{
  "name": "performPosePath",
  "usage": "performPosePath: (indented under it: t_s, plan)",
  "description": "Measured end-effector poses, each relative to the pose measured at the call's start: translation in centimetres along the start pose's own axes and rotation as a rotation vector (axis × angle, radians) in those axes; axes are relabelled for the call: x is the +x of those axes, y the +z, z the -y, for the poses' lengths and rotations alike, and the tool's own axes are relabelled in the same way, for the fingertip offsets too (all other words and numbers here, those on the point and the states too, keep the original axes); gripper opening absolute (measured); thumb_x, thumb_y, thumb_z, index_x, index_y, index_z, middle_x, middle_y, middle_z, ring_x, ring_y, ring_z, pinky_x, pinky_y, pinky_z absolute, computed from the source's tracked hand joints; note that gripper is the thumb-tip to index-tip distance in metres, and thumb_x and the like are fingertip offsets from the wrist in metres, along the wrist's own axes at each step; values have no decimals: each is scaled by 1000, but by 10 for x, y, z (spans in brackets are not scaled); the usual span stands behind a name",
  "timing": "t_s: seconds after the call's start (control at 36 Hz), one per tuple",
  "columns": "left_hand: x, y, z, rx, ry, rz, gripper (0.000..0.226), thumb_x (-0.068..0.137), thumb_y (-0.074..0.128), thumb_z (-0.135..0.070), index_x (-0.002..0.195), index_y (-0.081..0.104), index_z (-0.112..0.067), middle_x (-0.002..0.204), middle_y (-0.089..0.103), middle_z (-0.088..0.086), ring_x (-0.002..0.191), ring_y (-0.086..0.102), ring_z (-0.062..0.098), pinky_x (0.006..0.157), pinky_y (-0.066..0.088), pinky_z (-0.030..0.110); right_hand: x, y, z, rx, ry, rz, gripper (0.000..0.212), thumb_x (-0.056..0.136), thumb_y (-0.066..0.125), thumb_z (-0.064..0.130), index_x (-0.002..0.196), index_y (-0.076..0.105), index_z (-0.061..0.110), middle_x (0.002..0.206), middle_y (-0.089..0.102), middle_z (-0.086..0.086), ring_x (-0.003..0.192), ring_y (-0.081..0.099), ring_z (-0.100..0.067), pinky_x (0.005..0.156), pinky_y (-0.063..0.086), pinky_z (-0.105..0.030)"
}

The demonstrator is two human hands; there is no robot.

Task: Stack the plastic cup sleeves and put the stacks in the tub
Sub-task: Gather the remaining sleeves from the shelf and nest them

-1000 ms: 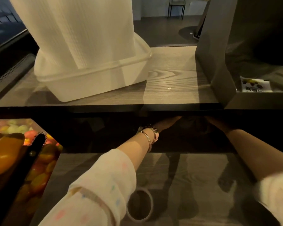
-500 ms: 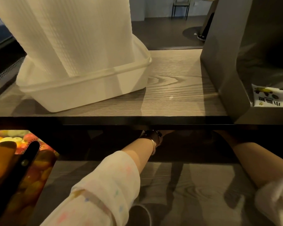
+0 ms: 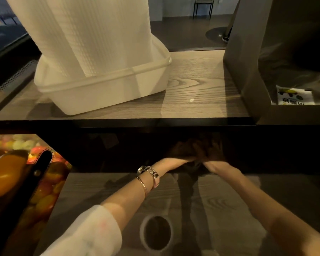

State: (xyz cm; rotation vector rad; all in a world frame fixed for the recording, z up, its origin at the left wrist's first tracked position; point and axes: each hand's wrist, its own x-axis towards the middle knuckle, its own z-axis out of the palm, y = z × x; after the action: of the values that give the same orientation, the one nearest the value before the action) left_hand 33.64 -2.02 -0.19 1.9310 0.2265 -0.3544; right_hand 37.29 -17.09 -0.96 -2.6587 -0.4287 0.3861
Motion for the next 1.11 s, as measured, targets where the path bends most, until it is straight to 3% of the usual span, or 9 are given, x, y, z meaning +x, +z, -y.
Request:
performPosePath:
  t_s: [0.14, 0.28, 0.36, 0.47, 0.58, 0.75, 0.83, 0.94, 1.11]
  plan:
    - [-20, -5, 1, -19, 18, -140, 69, 74, 77, -19, 134, 43, -14, 130, 52, 6, 122, 49, 20, 92, 39, 19, -19, 6, 17, 297, 29, -269, 53, 93, 47, 45, 138, 40, 19, 146, 32, -14, 134, 31, -32, 109, 24, -39]
    - [-44, -9, 9, -155, 92, -233, 61, 71, 78, -10, 122, 48, -22, 108, 56, -6, 106, 56, 11, 78, 43, 6, -56, 13, 38, 576, 13, -302, 35, 87, 60, 35, 115, 50, 16, 99, 56, 0, 107, 53, -22, 88, 42, -31]
    - [-63, -11, 16, -260, 79, -196, 61, 70, 76, -2, 118, 46, -22, 118, 58, 5, 107, 58, 15, 91, 49, 25, -79, 22, 47, 711, -14, -326, 45, 85, 64, 30, 121, 45, 11, 118, 53, -2, 117, 48, -14, 98, 40, -29]
    - [-91, -17, 32, -258, 142, -111, 62, 67, 78, -3, 105, 43, -37, 112, 57, -5, 106, 59, 11, 78, 52, 17, -105, 39, 57, 1071, -44, -285, 64, 77, 72, 11, 130, 38, 22, 119, 53, 9, 107, 55, 8, 84, 47, -11]
    - [-119, -23, 55, -107, 185, -83, 82, 66, 80, -10, 129, 36, -39, 126, 44, -15, 117, 49, 4, 84, 49, 13, -121, 59, 56, 1010, -82, -210, 90, 62, 83, 9, 137, 35, 24, 123, 51, 12, 113, 52, 6, 90, 46, -12]
    - [-135, -35, 83, -35, -16, 11, 77, 71, 78, -12, 134, 37, -28, 137, 41, -6, 128, 39, 10, 103, 37, 27, -134, 92, 59, 920, -51, -20, 94, 67, 82, 12, 142, 28, 26, 140, 43, 10, 129, 42, -3, 108, 39, -31]
    - [-137, -42, 92, -17, -87, 65, 71, 74, 75, -8, 135, 40, -20, 140, 42, 0, 132, 38, 16, 109, 34, 37, -136, 100, 56, 954, -50, 43, 80, 75, 75, 10, 137, 30, 31, 135, 45, 14, 119, 46, 9, 97, 43, -15]
    - [-138, -39, 100, -5, -154, 24, 69, 75, 74, -6, 134, 41, -19, 140, 43, 0, 132, 37, 15, 109, 35, 39, -139, 104, 57, 1074, 41, 61, 64, 62, 75, 48, 119, 46, 38, 124, 58, 8, 114, 57, -7, 95, 47, -28]
    - [-142, -36, 94, -81, -109, -33, 73, 75, 75, -11, 134, 37, -29, 140, 40, -4, 128, 38, 9, 103, 40, 29, -131, 102, 53, 959, -15, 3, 70, 65, 82, 9, 120, 44, 29, 121, 58, 10, 110, 58, -2, 91, 49, -20]
